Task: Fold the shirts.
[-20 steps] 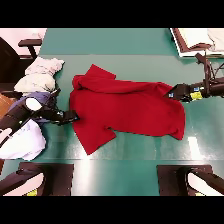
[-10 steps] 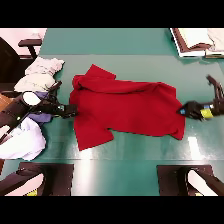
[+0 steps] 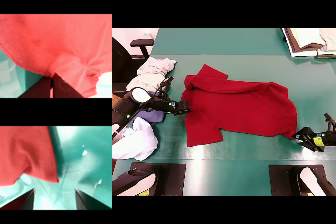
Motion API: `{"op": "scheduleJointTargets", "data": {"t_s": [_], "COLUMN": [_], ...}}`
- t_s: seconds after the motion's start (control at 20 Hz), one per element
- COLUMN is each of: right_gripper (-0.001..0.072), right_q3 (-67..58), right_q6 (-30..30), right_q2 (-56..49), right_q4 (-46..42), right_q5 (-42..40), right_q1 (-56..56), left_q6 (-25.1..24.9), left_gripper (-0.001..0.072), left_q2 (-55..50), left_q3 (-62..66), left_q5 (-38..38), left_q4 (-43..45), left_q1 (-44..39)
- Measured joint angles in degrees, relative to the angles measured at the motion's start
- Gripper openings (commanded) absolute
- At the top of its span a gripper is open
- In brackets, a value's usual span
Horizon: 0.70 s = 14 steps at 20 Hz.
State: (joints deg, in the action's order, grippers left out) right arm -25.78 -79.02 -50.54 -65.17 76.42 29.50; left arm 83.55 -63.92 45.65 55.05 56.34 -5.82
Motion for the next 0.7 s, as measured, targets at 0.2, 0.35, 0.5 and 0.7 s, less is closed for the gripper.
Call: {"op": "scheduleJointTargets", "data": {"t_s": [0.2, 0.35, 0.5, 0.7], "right_gripper": [0.0447, 0.0421, 0.0044, 0.0017], "right_q3": [1.27, 1.49, 0.44, -5.44], "right_q6": [-0.42, -0.57, -0.59, -0.61], "right_q2": [-0.11, -2.73, -6.36, -7.52], "right_q4": [2.84, 5.77, 6.27, 5.44], "right_q5": [-4.57, -6.69, -8.11, -8.44], "right_q1": [-2.43, -5.27, -9.33, -13.57], "left_q6": [0.00, 0.00, -0.48, -1.09], "left_gripper": [0.0022, 0.0022, 0.0022, 0.0021], "left_q2": [0.00, 0.00, 0.02, 2.54], "left_q3": [0.04, 0.04, 0.15, 2.27], "left_q5": [0.00, 0.07, 0.74, 3.06], "left_q4": [-0.02, -0.02, 0.00, 0.94], "left_q1": [0.00, 0.00, 0.00, -0.02]}}
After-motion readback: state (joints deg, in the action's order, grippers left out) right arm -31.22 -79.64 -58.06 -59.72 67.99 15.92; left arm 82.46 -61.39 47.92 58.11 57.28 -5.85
